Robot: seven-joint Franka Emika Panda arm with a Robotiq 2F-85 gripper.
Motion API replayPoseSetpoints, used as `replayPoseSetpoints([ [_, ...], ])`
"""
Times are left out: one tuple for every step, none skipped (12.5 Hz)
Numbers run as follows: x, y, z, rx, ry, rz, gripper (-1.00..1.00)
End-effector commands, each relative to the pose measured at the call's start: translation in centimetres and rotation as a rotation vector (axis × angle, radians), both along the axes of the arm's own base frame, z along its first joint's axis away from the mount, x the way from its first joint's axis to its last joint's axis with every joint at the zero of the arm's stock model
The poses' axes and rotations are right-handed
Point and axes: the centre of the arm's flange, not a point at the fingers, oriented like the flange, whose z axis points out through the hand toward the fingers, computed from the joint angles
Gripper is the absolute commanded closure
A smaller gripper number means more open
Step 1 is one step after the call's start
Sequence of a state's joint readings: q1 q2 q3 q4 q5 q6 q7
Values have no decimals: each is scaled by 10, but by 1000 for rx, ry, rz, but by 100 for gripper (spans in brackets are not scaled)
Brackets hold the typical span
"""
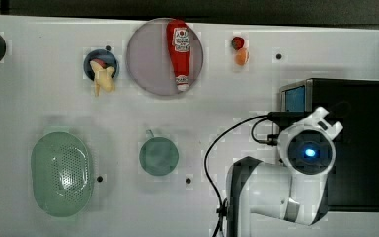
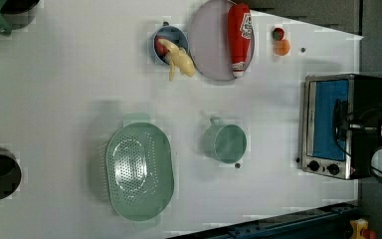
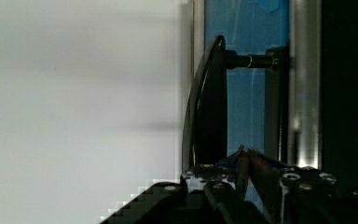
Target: Flap open oven.
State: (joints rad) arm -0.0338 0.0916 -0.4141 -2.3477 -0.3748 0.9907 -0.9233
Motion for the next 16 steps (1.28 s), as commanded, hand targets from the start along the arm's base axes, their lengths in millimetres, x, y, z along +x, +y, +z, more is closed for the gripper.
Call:
replayPoseSetpoints([
  [11,66,-22,-26,29,-18,65],
  [13,76,-27,-48,38,-5,65],
  [14,86,-34,-72,53,9,65],
  [15,96,-43,-93,64,19,65],
  [16,107,-53,-110,71,18,65],
  [17,118,-65,-124,74,0,65],
  [18,131,-78,-140,77,-12,65],
  [18,142,-91,-165,82,-12,65],
  [20,152,-103,-197,83,-7,65],
  [20,162,-116,-232,88,-2,65],
  [21,172,-128,-267,94,0,65],
  [22,181,-139,-299,96,-5,65],
  [22,188,-151,-321,96,-25,65],
  [23,193,-161,-326,92,-50,65],
  [24,198,-170,-322,87,-54,65],
  [26,201,-174,-322,88,-49,65],
])
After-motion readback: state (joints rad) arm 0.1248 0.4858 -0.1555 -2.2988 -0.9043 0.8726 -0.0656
